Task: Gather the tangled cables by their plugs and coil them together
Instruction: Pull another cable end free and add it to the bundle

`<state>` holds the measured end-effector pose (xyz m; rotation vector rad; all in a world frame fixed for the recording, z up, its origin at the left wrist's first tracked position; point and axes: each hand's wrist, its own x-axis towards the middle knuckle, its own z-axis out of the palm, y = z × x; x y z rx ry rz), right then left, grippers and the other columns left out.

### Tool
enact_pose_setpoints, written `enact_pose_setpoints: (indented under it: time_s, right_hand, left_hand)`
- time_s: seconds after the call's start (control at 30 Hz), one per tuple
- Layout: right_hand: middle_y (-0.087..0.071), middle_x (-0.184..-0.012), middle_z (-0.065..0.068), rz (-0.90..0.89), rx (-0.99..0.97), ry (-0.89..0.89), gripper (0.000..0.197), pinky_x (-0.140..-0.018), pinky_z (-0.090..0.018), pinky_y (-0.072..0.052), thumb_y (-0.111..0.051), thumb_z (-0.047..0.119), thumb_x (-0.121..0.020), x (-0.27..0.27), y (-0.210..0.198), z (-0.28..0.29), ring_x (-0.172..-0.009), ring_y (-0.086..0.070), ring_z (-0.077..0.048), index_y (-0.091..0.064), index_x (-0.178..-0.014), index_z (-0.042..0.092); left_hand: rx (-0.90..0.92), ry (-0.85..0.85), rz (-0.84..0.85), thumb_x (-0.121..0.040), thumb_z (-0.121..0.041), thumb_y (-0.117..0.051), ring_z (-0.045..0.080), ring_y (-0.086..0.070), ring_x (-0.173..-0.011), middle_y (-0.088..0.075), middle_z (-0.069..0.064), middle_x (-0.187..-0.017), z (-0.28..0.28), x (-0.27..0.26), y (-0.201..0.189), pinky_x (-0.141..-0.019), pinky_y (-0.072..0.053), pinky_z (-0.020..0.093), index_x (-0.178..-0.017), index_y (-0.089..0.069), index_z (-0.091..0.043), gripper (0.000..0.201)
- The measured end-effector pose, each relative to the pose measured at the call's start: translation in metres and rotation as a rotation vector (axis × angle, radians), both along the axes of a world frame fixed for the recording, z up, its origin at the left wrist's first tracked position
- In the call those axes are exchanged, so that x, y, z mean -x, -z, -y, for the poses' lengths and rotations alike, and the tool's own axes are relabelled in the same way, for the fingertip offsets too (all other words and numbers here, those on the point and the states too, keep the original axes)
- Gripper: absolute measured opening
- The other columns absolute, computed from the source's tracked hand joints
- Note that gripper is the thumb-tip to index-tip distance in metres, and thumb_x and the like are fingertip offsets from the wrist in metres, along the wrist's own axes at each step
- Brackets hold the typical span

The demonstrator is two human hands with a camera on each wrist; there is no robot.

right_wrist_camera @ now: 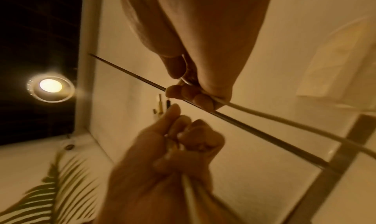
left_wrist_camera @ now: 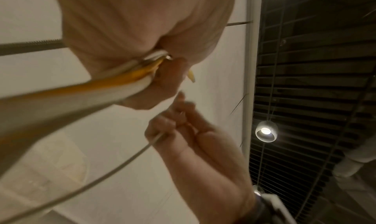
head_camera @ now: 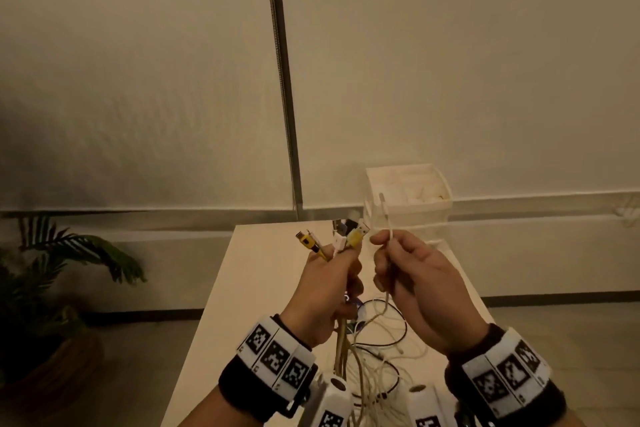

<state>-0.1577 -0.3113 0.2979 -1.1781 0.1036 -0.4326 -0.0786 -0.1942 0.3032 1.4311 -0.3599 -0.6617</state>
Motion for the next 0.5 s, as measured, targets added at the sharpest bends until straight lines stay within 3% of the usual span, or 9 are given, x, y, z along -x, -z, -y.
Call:
enact_pose_setpoints:
  time_s: [0.13, 0.23, 0.33, 0.4, 0.5]
  right_hand:
    - [-0.062, -0.072, -0.009, -0.001, 0.360, 0.198, 0.025, -0.057, -0.031, -0.049, -0.050, 0.007, -0.096, 0.004, -0.014, -0.009, -0.060, -0.051, -0.022, -0.070, -0.099, 0.020]
    - [-0.062, -0.071, -0.005, -0.005, 0.368, 0.246, 0.026, -0.054, -0.030, -0.047, -0.055, 0.007, -0.093, 0.002, -0.019, -0.010, -0.058, -0.049, -0.022, -0.073, -0.097, 0.025]
    - [-0.066, -0.077, 0.003, 0.008, 0.403, 0.259, 0.020, -0.057, -0.025, -0.047, -0.059, 0.017, -0.090, -0.003, -0.030, -0.007, -0.061, -0.051, -0.012, -0.072, -0.100, 0.030]
    - [-0.070, -0.086, 0.007, 0.055, 0.515, 0.289, 0.019, -0.062, -0.022, -0.052, -0.062, 0.021, -0.089, -0.007, -0.040, -0.003, -0.069, -0.062, -0.005, -0.071, -0.104, 0.029]
    - [-0.073, -0.090, 0.009, 0.076, 0.602, 0.311, 0.021, -0.068, -0.018, -0.054, -0.065, 0.011, -0.088, -0.014, -0.046, -0.001, -0.085, -0.069, -0.007, -0.072, -0.103, 0.025]
  left_hand:
    - [-0.001, 0.033, 0.068, -0.101, -0.037, -0.042, 0.011, -0.034, -0.047, -0.038, -0.001, -0.057, 0.007, -0.001, -0.010, -0.046, -0.025, 0.022, -0.067, -0.047, -0.016, 0.041]
    - [-0.002, 0.054, 0.122, -0.102, -0.033, -0.040, 0.012, -0.030, -0.044, -0.037, -0.005, -0.051, 0.009, -0.005, -0.014, -0.047, -0.023, 0.024, -0.065, -0.044, -0.016, 0.041]
    - [-0.016, 0.101, 0.157, -0.103, -0.025, -0.040, 0.014, -0.025, -0.043, -0.032, -0.003, -0.050, 0.009, -0.006, -0.012, -0.047, -0.022, 0.025, -0.062, -0.041, -0.017, 0.041]
    - [-0.038, 0.124, 0.185, -0.103, -0.024, -0.041, 0.014, -0.026, -0.043, -0.033, -0.002, -0.050, 0.010, -0.006, -0.012, -0.046, -0.023, 0.024, -0.062, -0.041, -0.017, 0.041]
    - [-0.022, 0.138, 0.182, -0.102, -0.026, -0.042, 0.014, -0.027, -0.042, -0.035, -0.003, -0.048, 0.012, -0.005, -0.011, -0.045, -0.025, 0.023, -0.062, -0.042, -0.016, 0.042]
